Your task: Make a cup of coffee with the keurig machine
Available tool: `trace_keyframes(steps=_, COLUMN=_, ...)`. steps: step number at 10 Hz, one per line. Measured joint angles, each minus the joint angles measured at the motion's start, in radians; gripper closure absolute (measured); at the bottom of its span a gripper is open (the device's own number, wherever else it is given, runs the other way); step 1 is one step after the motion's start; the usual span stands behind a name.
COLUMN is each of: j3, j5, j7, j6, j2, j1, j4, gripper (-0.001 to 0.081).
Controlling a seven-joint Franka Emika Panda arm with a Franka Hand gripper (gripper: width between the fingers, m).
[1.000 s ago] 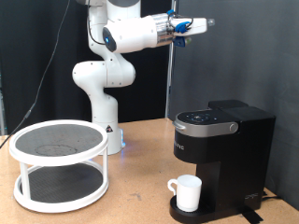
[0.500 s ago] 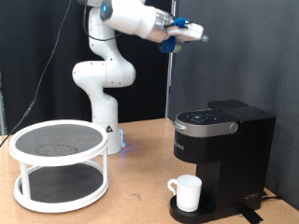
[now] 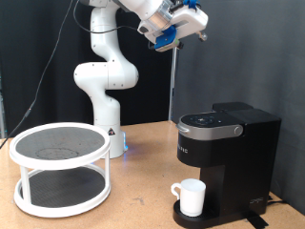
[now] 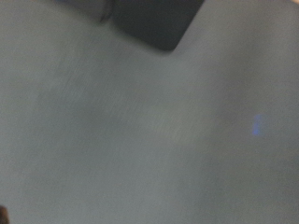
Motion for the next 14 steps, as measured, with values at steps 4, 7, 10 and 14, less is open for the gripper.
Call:
trace_keyframes(steps=4, j3=0.164, j5=-0.352, j7=0.253, j6=0.179, j2=-0.008, j1=-0.063, j4=0.033, gripper=0.0072)
trace_keyframes(steps=7, j3=0.208, j5=-0.443, j7=0.291, j6=0.211, j2=-0.002, j1=-0.089, j4=0.056, gripper=0.0072)
trace_keyframes(steps=10, j3=0.21, j5=-0.422, j7=0.316, j6=0.278, j2=0.006, j1=-0.09, j4=0.053, gripper=0.0072)
trace_keyframes(steps=14, j3=0.237, j5=-0.472, j7=0.379, j6=0.412, j2=0.095, j1=-0.12, j4=0.098, gripper=0.0072)
